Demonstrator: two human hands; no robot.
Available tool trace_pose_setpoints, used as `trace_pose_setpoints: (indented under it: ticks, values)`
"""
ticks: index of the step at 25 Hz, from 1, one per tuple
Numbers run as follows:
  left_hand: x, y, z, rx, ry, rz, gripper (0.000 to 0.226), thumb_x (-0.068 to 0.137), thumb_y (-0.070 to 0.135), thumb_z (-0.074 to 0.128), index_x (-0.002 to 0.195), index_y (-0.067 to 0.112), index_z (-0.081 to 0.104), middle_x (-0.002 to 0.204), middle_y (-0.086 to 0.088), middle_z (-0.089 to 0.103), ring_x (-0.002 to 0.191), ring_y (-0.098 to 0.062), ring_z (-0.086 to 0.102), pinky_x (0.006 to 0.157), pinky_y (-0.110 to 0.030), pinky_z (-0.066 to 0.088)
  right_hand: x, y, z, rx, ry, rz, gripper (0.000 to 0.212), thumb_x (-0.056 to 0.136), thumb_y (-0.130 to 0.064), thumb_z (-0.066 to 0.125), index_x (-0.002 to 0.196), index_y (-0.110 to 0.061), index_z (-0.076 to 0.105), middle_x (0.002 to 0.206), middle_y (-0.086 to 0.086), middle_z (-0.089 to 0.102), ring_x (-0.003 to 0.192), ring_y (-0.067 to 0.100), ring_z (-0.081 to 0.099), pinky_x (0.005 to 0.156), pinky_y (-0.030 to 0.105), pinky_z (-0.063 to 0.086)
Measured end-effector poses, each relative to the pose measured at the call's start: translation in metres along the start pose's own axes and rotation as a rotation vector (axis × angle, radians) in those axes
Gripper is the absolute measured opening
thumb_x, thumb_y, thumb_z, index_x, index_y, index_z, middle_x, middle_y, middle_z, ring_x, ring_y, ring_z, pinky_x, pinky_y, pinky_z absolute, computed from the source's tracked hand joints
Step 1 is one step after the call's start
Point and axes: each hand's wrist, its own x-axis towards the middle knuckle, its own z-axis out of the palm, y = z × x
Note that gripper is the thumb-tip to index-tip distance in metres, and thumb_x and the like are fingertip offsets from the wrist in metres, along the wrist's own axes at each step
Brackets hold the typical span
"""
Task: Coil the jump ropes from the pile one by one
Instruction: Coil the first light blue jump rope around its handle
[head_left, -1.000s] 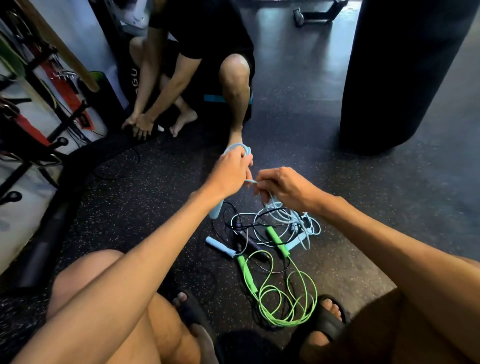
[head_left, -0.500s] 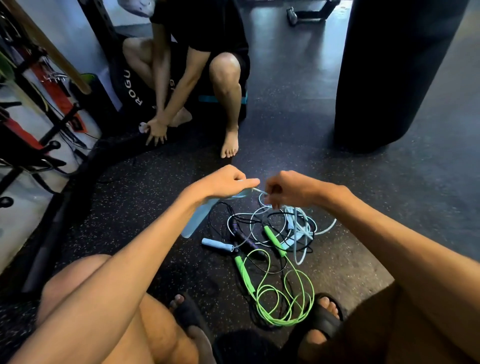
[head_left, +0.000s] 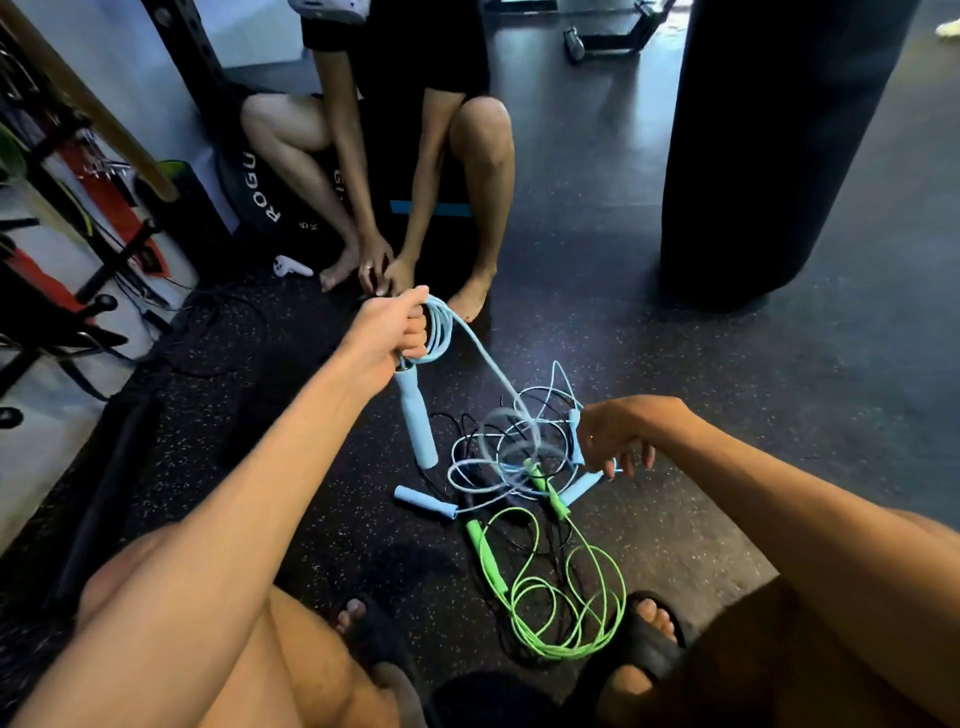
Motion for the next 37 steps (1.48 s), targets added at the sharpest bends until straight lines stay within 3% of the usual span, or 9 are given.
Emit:
trace_pose_setpoints:
  ticks: [3,7,12,15,18,23,29,33,37]
  values:
    - [-0.002,-0.002,-0.001,0.009,-0.038,-0.033,0.046,0.100,0.025,0.049,0.060,0.022,0.027,0.042,0.009,0.019,0.032,-0.006,0.016,0.036,-0.019,0.016,-0.002,-0.005,-0.011,-0.072,0.259,-0.037,0.019,0.093,-0.013,0.051,0.097,-0.002,0.066,0.091,0.014,0.070,0.069,0.029,0.067,0.062,0.036,0.055]
    - [-0.010,-0.007,0.008,0.018,-0.233,-0.128,0.046,0.100,0.028,0.047,0.059,0.020,0.029,0.042,0.009,0.020,0.032,-0.005,0.016,0.037,-0.020,0.016,0.006,-0.019,-0.020,0.248,0.690,-0.289,0.038,0.093,-0.020,0.059,0.129,-0.010,0.050,0.118,0.017,0.065,0.107,0.035,0.063,0.090,0.038,0.050]
    - [-0.020,-0.005,0.018,0.002,-0.414,-0.201,0.044,0.099,0.034,0.047,0.061,0.020,0.030,0.046,0.008,0.016,0.036,-0.006,0.013,0.040,-0.021,0.016,0.006,-0.036,-0.019,0.366,0.787,-0.474,0.061,0.091,-0.024,0.064,0.143,-0.012,0.033,0.132,0.019,0.052,0.119,0.030,0.054,0.103,0.041,0.044]
    - [-0.029,-0.003,0.024,-0.039,-0.485,-0.234,0.048,0.100,0.039,0.044,0.058,0.019,0.032,0.047,0.008,0.013,0.041,-0.009,0.007,0.045,-0.023,0.012,0.005,-0.037,-0.022,0.325,0.838,-0.505,0.019,0.097,-0.022,0.056,0.109,-0.008,0.060,0.098,0.010,0.069,0.089,0.028,0.064,0.085,0.044,0.052]
    - [-0.035,0.001,0.027,-0.044,-0.601,-0.233,0.048,0.101,0.040,0.040,0.059,0.017,0.038,0.048,0.006,0.012,0.043,-0.011,0.007,0.047,-0.025,0.014,0.001,-0.038,-0.022,0.460,0.827,-0.521,0.025,0.100,-0.023,0.050,0.090,-0.005,0.064,0.077,0.003,0.071,0.072,0.021,0.069,0.074,0.042,0.056]
    - [-0.038,0.002,0.030,-0.184,-0.763,-0.216,0.042,0.105,0.032,0.027,0.072,0.013,0.046,0.056,0.004,0.014,0.047,-0.010,0.011,0.051,-0.026,0.018,-0.004,-0.037,-0.022,0.610,0.677,-0.510,0.041,0.100,-0.038,0.046,0.090,-0.002,0.061,0.084,0.020,0.072,0.081,0.039,0.070,0.075,0.055,0.057]
    - [-0.032,0.004,0.033,-0.477,-0.563,-0.031,0.024,0.104,0.021,0.029,0.090,0.010,0.045,0.067,0.002,0.043,0.059,-0.012,0.043,0.068,-0.026,0.043,-0.002,-0.041,-0.009,0.448,0.462,-0.485,0.019,0.097,-0.027,0.058,0.085,-0.013,0.055,0.075,0.000,0.066,0.069,0.019,0.060,0.063,0.030,0.050]
    - [-0.021,-0.001,0.031,-0.608,-0.292,0.059,0.023,0.104,0.016,0.034,0.091,0.005,0.050,0.071,-0.005,0.052,0.061,-0.016,0.058,0.067,-0.028,0.054,-0.002,-0.041,-0.010,0.465,0.547,-0.476,0.018,0.092,-0.019,0.066,0.090,-0.004,0.056,0.070,-0.002,0.066,0.060,0.013,0.061,0.056,0.018,0.047]
    - [-0.009,-0.008,0.029,-0.508,-0.064,0.169,0.024,0.103,0.011,0.038,0.088,0.002,0.053,0.069,-0.007,0.059,0.059,-0.017,0.065,0.062,-0.031,0.058,0.000,-0.040,-0.011,0.375,0.620,-0.511,0.025,0.087,-0.026,0.071,0.091,-0.007,0.055,0.076,0.005,0.071,0.069,0.025,0.067,0.065,0.036,0.053]
